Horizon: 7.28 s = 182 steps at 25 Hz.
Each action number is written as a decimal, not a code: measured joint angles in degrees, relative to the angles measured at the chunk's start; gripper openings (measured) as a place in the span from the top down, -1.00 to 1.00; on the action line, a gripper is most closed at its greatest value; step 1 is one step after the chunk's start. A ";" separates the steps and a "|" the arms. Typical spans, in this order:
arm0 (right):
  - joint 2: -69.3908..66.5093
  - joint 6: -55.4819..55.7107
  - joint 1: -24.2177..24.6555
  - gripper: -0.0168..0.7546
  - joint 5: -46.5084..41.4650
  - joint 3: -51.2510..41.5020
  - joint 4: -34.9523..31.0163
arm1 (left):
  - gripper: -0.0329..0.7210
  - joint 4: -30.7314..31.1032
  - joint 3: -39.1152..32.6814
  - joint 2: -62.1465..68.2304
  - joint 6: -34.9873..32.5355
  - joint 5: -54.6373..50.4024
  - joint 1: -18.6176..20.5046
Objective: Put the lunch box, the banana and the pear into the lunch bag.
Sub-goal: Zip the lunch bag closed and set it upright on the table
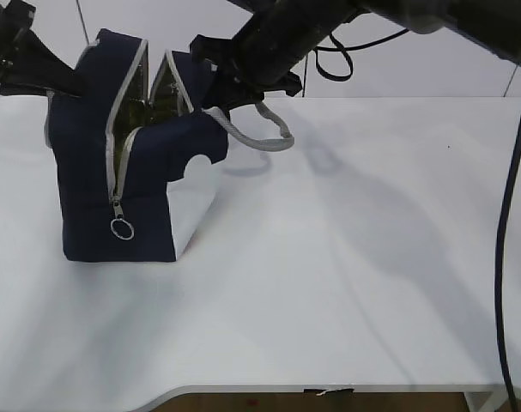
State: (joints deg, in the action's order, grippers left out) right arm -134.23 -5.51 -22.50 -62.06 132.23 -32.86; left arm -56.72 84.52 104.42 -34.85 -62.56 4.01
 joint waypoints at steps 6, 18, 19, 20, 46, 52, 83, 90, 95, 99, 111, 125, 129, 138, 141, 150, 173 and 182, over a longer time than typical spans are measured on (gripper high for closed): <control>0.00 -3.39 0.00 0.93 -4.12 0.01 2.54 | 0.89 0.00 0.00 1.27 0.00 -0.11 -2.22; 0.00 -7.23 0.00 0.93 -8.55 3.27 10.18 | 0.89 -3.92 0.00 1.27 0.00 -1.12 -3.72; 0.14 -6.92 0.00 0.93 -8.55 3.51 11.24 | 0.89 -4.06 0.00 1.27 0.00 -1.12 -4.23; 0.40 -6.58 0.00 0.93 -8.67 3.59 12.11 | 0.89 -4.33 0.00 1.27 0.00 -1.12 -4.94; 16.22 0.87 0.00 0.91 -10.64 -11.25 31.47 | 0.88 -13.80 0.00 5.01 -1.92 9.36 -19.53; 16.45 2.15 0.00 0.39 -10.31 -11.25 30.16 | 0.47 -12.53 0.00 5.10 -2.22 8.11 -19.53; 30.48 7.14 0.00 -0.17 -10.17 -11.38 22.10 | -0.22 11.86 12.95 -0.74 14.75 -7.23 -12.54; 37.69 7.24 0.00 -0.13 -10.27 -20.73 19.52 | -0.05 28.76 12.95 -7.48 18.28 -8.02 -14.89; 40.54 7.24 0.00 -0.13 -10.27 -24.10 20.23 | 0.05 30.81 12.95 -12.00 18.56 -8.62 -15.05; 40.54 7.24 0.00 -0.13 -10.27 -24.23 22.78 | 0.15 32.14 12.95 -15.20 18.56 -8.88 -15.05; 46.59 1.13 0.00 -0.11 -4.00 -41.56 22.99 | 0.26 32.38 12.02 -23.68 18.62 -9.12 -15.05; 65.46 -20.77 0.00 -0.10 29.55 -76.64 12.41 | 0.26 32.38 11.90 -23.86 20.80 -9.22 -15.05; 68.05 -35.84 0.00 -0.10 37.99 -85.35 4.68 | 0.26 32.28 11.90 -23.86 21.04 -9.22 -15.05; 66.54 -61.95 0.00 0.08 47.80 -96.24 -18.11 | 0.26 31.05 11.90 -23.86 21.19 -9.22 -15.05; 64.17 -67.78 0.00 0.11 48.44 -96.28 -25.78 | 0.26 30.93 11.90 -23.86 21.29 -9.22 -15.05; 55.80 -107.47 -0.04 0.12 37.82 -96.28 -65.58 | 0.26 30.63 11.90 -23.86 21.29 -9.22 -15.05; 44.20 -113.18 -0.04 0.12 30.37 -96.28 -70.53 | 0.26 30.63 11.90 -23.86 21.29 -9.33 -15.05; 43.04 -113.62 -0.04 -0.19 30.00 -93.54 -70.53 | 0.26 30.63 11.90 -23.86 21.29 -9.33 -15.05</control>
State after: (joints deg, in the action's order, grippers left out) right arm -91.19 -119.12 -22.54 -32.06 38.69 -103.38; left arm -26.09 96.42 80.56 -13.56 -71.89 -11.04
